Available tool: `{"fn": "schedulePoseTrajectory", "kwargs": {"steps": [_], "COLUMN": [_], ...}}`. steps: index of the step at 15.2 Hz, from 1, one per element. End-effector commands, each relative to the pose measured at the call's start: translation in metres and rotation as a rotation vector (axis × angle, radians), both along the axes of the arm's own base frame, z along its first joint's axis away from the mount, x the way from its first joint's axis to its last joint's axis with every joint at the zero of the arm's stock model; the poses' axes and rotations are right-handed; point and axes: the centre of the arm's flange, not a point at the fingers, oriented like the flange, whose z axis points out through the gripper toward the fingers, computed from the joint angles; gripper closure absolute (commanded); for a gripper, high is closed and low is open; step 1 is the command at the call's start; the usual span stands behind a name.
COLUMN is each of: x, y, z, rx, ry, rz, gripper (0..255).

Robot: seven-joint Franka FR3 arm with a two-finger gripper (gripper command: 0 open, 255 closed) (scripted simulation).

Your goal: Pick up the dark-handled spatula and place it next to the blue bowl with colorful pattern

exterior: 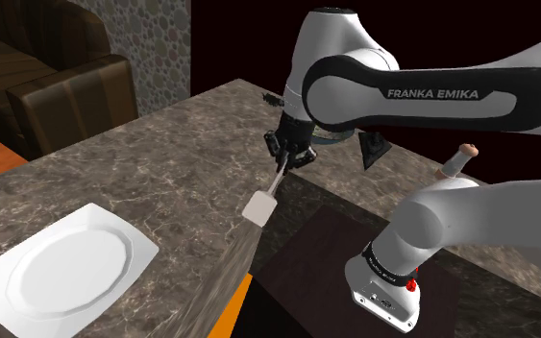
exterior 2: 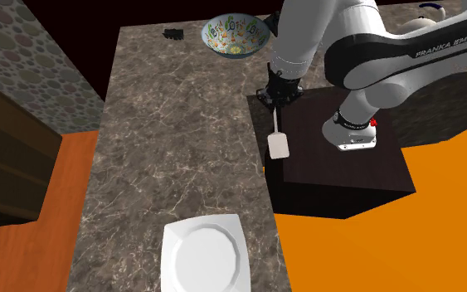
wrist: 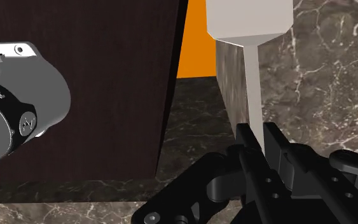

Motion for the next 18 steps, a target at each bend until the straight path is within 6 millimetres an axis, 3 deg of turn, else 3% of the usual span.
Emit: {"fn": "schedulePoseTrajectory", "kwargs": {"steps": [1, 18], "x": [-0.012, -0.106], "y": [-0.023, -0.227], "z": [0.001, 0.001], "rx": [0.002, 0.002], "ry": [0.001, 0.001], "rz": [0.002, 0.002], "gripper": [255, 255]}}
